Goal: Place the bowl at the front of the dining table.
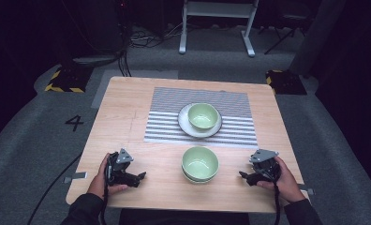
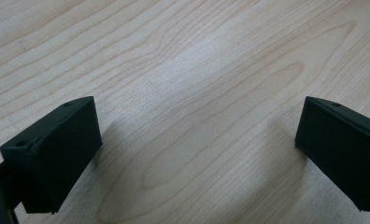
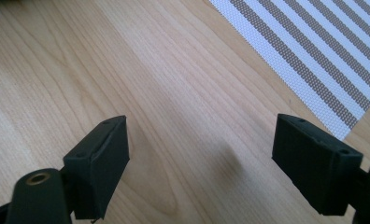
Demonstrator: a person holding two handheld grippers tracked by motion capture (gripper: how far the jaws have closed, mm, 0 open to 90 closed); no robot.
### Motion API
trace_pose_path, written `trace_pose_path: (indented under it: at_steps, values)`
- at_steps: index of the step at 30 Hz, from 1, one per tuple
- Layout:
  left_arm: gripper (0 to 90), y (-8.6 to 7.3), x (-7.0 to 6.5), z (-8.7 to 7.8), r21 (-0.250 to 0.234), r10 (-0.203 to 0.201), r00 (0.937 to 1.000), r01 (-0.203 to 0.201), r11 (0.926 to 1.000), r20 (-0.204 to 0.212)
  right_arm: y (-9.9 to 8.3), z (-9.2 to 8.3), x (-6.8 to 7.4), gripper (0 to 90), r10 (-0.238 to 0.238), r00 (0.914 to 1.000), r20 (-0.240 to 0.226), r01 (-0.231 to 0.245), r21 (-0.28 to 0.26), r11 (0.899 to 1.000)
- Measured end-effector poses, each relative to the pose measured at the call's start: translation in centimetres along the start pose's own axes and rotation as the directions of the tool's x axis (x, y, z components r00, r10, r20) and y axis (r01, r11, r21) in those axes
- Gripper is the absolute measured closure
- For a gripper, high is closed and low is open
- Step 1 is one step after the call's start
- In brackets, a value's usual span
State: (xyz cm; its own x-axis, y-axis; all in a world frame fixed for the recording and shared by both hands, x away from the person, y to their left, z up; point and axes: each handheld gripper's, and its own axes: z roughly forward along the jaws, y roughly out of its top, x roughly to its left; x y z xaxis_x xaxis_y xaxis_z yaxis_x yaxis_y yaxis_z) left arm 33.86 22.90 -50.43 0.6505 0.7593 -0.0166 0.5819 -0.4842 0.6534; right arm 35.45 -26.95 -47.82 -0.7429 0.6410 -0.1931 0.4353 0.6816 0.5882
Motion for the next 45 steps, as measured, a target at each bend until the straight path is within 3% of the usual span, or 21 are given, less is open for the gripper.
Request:
trace_pose_path:
  at_steps: [7,14,23,25,45]
  values:
    - [0.4,0.0,0.0,0.0,0.0,0.0,1.0,0.0,1.0,0.001,-1.2,0.1,-0.1,18.4,0.03,0.9995,-0.013,-0.031,-0.02,0.999]
    - [0.3,0.0,0.0,0.0,0.0,0.0,1.0,0.0,1.0,0.0,-2.3,0.0,-0.3,18.5,0.098,0.9934,-0.059,-0.101,-0.057,0.993]
    - [0.3,0.0,0.0,0.1,-0.003,-0.01,0.9999,0.01,0.9999,0.001,-4.4,-0.2,-1.0,12.0,0.198,0.9768,-0.081,-0.207,-0.118,0.971]
    - [0.3,0.0,0.0,0.1,-0.003,-0.01,1.0,0.01,0.9999,0.001,-4.8,-0.1,-1.0,11.0,0.195,0.9772,-0.085,-0.206,-0.151,0.967]
    - [0.3,0.0,0.0,0.1,-0.003,-0.01,1.0,0.01,0.9999,0.001,-4.9,-0.1,-1.0,10.2,0.194,0.9772,-0.085,-0.206,-0.151,0.967]
